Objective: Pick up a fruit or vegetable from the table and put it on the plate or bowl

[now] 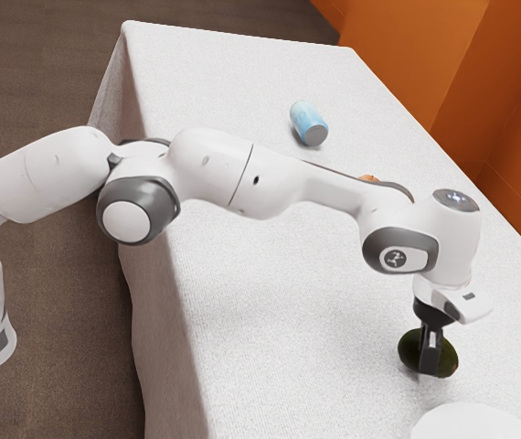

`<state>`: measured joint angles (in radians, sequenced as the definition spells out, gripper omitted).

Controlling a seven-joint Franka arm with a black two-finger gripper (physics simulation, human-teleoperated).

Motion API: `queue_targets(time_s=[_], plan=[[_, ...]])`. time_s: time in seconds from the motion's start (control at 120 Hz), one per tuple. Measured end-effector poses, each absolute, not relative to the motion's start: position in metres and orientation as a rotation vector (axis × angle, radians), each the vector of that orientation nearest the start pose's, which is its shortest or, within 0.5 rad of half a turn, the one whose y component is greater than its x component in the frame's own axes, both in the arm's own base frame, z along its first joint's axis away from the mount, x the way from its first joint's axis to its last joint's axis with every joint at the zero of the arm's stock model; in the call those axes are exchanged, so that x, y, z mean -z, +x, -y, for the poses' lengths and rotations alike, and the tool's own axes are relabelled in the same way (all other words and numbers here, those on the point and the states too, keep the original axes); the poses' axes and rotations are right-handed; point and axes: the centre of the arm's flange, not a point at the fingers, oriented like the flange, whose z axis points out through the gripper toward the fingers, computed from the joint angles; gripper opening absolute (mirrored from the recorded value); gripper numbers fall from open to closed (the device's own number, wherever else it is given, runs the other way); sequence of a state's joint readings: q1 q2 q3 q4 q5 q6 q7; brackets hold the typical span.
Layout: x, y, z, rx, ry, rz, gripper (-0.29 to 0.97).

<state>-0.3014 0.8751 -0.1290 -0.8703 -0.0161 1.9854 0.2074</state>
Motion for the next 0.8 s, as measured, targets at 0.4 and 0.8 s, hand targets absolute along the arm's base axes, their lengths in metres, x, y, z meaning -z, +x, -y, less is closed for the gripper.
queue_targets(time_s=[0.4,0.8], plan=[[-0.507,0.726,0.291,0.559,-3.031,-0.925,0.26],[-0.531,0.652,0.433,0.649,-2.966,-1.235,0.26]])
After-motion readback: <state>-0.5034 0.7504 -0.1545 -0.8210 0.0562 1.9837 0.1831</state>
